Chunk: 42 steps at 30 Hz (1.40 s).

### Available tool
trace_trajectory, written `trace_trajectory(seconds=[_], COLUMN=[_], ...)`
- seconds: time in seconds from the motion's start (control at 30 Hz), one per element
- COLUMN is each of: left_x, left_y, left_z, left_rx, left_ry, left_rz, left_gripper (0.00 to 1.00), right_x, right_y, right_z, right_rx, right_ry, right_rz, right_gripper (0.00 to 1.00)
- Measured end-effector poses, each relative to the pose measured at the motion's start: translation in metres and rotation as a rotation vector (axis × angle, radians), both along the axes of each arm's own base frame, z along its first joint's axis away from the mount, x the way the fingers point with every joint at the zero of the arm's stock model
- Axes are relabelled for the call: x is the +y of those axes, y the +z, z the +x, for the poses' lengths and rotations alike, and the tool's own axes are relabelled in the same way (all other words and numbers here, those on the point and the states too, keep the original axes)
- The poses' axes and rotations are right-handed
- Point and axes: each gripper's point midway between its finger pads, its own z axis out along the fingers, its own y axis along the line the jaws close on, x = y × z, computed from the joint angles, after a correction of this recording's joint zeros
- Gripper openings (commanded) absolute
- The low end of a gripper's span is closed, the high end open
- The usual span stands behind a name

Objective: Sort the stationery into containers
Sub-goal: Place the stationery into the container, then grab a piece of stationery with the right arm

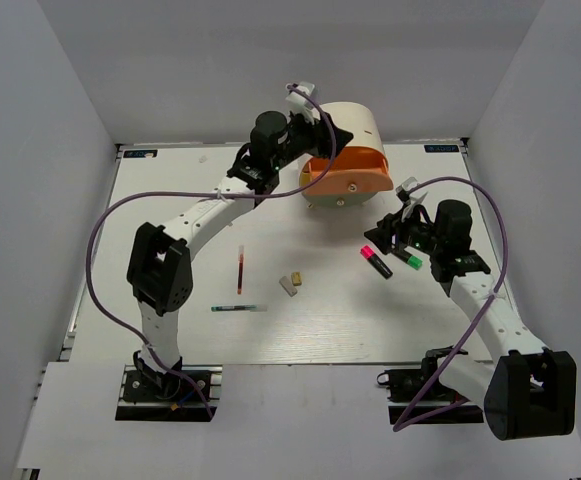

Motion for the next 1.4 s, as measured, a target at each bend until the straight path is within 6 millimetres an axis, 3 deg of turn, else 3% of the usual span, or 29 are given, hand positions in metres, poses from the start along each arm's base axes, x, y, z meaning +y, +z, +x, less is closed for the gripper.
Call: trace_trajectory(seconds=[0.07, 0.23, 0.3, 0.4, 0.53, 0.57, 0.63, 0.67, 0.73, 0.77, 0.83, 0.93, 1.13, 1.4], left_x=[0.001, 0.005, 0.007, 0.016, 0.042, 0.05, 0.068, 0.077, 0.093, 0.102, 0.115, 0.13, 0.148, 0.152], left_y=[0.008, 0.018, 0.018, 0.009, -0.014, -0.02, -0.032, -0.038, -0.049, -0.056, -0.072, -0.105, -0.174, -0.188], left_z=[0.003, 0.007, 0.007, -0.003, -0.036, -0.046, -0.066, -0.075, -0.09, -0.097, -0.106, -0.118, -0.139, -0.146], left_rx=[-0.017, -0.036, -0.033, 0.001, 0.085, 0.106, 0.153, 0.179, 0.22, 0.246, 0.3, 0.398, 0.581, 0.635], left_ry=[0.016, 0.045, 0.054, 0.064, 0.083, 0.09, 0.112, 0.126, 0.16, 0.179, 0.216, 0.266, 0.319, 0.331], left_rz=[-0.006, -0.015, -0.013, 0.006, 0.041, 0.046, 0.056, 0.06, 0.06, 0.065, 0.072, 0.097, 0.184, 0.192], left_gripper=[0.7, 0.72, 0.65, 0.5, 0.34, 0.34, 0.34, 0.39, 0.51, 0.63, 0.68, 0.71, 0.74, 0.75], right_x=[-0.001, -0.003, -0.005, -0.009, -0.017, -0.018, -0.021, -0.022, -0.025, -0.027, -0.03, -0.035, -0.043, -0.043], right_y=[-0.001, -0.001, -0.003, -0.007, -0.025, -0.031, -0.044, -0.052, -0.071, -0.081, -0.099, -0.119, -0.137, -0.155], right_z=[0.0, 0.002, 0.003, 0.004, 0.002, 0.001, -0.002, -0.003, -0.005, -0.006, -0.01, -0.01, -0.004, -0.001], right_rx=[-0.004, -0.019, -0.022, -0.022, -0.002, 0.01, 0.039, 0.057, 0.114, 0.143, 0.208, 0.273, 0.325, 0.357], right_ry=[0.0, -0.006, -0.014, -0.027, -0.036, -0.029, -0.015, -0.007, 0.003, 0.005, 0.005, -0.005, -0.033, -0.037], right_rz=[-0.006, -0.025, -0.037, -0.062, -0.129, -0.151, -0.189, -0.208, -0.243, -0.258, -0.284, -0.316, -0.36, -0.381], right_gripper=[0.54, 0.32, 0.22, 0.22, 0.4, 0.53, 0.62, 0.68, 0.68, 0.68, 0.68, 0.68, 0.64, 0.55])
